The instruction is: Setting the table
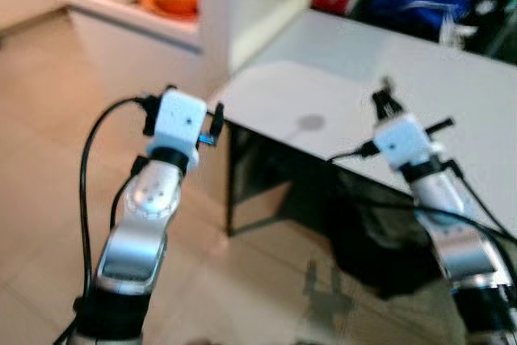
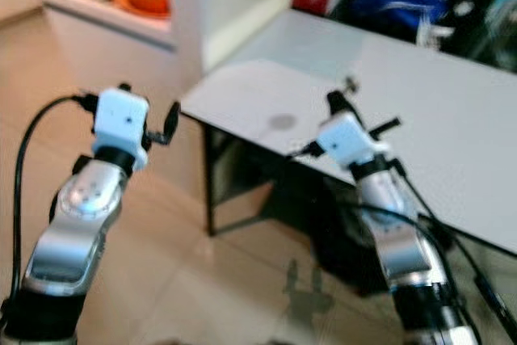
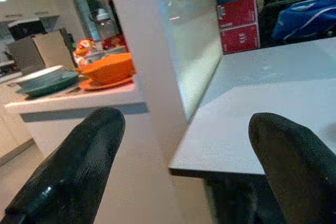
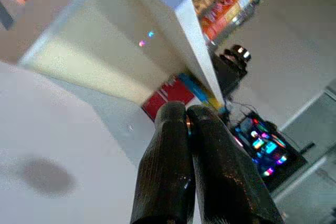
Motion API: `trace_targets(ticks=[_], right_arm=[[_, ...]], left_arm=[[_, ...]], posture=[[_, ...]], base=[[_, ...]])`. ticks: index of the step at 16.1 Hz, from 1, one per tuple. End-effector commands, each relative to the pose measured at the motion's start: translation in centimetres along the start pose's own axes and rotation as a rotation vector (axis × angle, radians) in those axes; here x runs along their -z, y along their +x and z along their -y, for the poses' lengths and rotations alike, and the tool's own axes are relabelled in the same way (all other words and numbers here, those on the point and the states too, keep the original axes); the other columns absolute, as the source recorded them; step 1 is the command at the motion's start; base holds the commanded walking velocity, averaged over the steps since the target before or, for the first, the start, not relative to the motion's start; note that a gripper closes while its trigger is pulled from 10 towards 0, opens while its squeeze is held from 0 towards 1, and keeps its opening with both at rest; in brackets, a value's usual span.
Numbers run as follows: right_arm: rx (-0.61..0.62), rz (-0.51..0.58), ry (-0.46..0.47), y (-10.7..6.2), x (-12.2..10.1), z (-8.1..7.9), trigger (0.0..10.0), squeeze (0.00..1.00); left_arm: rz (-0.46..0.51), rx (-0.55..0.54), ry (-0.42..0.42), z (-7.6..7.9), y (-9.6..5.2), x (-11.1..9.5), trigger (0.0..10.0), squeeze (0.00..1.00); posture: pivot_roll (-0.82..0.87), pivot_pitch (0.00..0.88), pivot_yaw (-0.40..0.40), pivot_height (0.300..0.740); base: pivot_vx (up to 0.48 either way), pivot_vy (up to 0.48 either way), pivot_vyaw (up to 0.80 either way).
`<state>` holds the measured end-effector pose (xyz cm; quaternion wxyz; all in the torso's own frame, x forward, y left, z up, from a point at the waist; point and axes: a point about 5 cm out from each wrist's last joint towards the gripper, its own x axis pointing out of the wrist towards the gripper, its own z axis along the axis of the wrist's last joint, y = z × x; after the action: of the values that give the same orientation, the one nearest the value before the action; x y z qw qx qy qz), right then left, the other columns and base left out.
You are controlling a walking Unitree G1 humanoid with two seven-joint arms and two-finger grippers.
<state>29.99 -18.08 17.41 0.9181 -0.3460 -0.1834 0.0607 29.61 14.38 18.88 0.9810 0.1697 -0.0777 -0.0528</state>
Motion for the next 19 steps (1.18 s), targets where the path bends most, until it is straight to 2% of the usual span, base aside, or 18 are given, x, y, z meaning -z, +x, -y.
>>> trace_targets(ticks=[1,5,7,9,11,13,18,19], right_arm=[[0.010,0.016,-0.018,-0.2,-0.3,0.2,10.0,0.00],[0.044,0.054,-0.017,-1.2,-0.9,0.6,10.0,0.00],[0.008,0.091,-0.045,-2.8,-1.1,0.1,10.0,0.00],[-0.003,0.079,-0.065,-3.5,-0.8,0.3,10.0,0.00],[0.001,0.082,-0.075,-3.6,-0.7,0.6,10.0,0.00],[-0.050,0.103,-0.093,-3.8,-0.6,0.0,10.0,0.00],[-0.117,0.099,-0.147,-3.8,-0.2,-1.4,10.0,0.00],[-0.121,0.106,-0.147,-3.7,-0.3,-1.6,10.0,0.00]], left_arm=[[0.011,0.002,0.002,-0.3,0.0,-0.3,10.0,0.00],[0.004,0.028,0.000,0.0,-0.4,0.0,10.0,0.00],[0.001,0.053,-0.015,0.2,-0.8,0.1,10.0,0.00],[-0.010,0.057,-0.024,0.1,-1.3,0.3,10.0,0.00],[-0.027,0.114,-0.042,0.6,-2.1,0.7,10.0,0.00],[-0.048,0.197,-0.045,1.4,-3.0,1.2,10.0,0.00],[-0.065,0.187,-0.027,0.7,-3.2,1.4,10.0,0.00],[-0.079,0.188,-0.047,0.7,-3.2,1.6,10.0,0.00]], posture=[[-0.01,0.040,-0.027,0.740],[-0.01,0.047,-0.017,0.740],[-0.01,0.054,-0.014,0.740],[-0.02,0.057,-0.016,0.740],[-0.02,0.062,-0.018,0.740],[-0.02,0.061,-0.024,0.740],[0.00,0.048,-0.028,0.740],[0.00,0.045,-0.022,0.740]], base=[[0.000,-0.480,0.00],[0.000,-0.480,0.00],[0.000,-0.480,0.00],[0.000,-0.480,0.00],[0.000,-0.480,0.00],[0.000,-0.480,0.00],[0.000,-0.480,0.00],[0.000,-0.405,0.00]])
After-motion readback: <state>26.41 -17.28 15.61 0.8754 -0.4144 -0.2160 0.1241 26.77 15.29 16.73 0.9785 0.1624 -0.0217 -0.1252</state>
